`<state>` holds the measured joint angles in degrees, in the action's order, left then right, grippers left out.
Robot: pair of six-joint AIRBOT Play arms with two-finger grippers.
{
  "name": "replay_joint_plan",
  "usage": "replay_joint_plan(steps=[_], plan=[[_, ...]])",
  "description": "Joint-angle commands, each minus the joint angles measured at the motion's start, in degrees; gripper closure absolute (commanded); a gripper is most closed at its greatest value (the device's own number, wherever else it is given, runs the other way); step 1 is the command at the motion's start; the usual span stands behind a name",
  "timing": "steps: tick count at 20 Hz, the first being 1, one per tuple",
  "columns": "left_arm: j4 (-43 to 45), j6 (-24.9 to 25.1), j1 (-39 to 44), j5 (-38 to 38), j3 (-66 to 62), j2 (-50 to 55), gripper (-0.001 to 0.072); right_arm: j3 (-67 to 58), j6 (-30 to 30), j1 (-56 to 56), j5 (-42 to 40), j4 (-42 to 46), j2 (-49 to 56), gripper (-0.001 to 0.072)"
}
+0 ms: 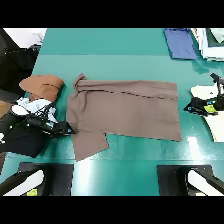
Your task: Fold the shirts.
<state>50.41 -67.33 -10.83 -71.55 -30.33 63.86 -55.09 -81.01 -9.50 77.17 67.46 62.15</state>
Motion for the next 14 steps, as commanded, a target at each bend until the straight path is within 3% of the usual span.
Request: replay_joint_plan(steps=[1,2,3,4,6,8,10,14], plan=[[-0.85,0.26,0.02,3.1,2.19,-0.22,0.0103,0.07,0.17,-0.02,-0.07,-0.48,-0.09,0.0402],[-1.73,0.26,0.02,3.65,2.51,-0.22,0.0121,0.09,0.17,-0.02,-0.02,-0.48,-0.09,0.0402],[-2.32,0.59,0.02,4.15,2.54,-0.22,0.0342,0.09,0.15,-0.02,-0.04,-0.48,-0.09,0.0402],[-3.21,1.75,0.02,4.85,2.54,-0.22,0.0402,0.09,0.15,-0.02,0.0,-0.5,-0.09,0.0402],[-4.48,1.75,0.02,6.38,2.54,-0.22,0.0407,0.09,0.15,-0.02,0.02,-0.48,-0.09,0.0402],[-5.77,2.12,0.02,6.69,2.54,-0.22,0.0644,0.09,0.15,-0.02,0.37,-0.44,-0.09,0.0402],[-6.25,3.3,0.02,6.58,2.54,-0.22,0.068,0.11,0.15,-0.02,1.16,-0.37,-0.09,0.0402],[-6.23,3.32,0.02,5.55,1.75,-0.98,0.0681,0.5,0.28,-1.05,5.25,3.3,-0.11,0.0402]])
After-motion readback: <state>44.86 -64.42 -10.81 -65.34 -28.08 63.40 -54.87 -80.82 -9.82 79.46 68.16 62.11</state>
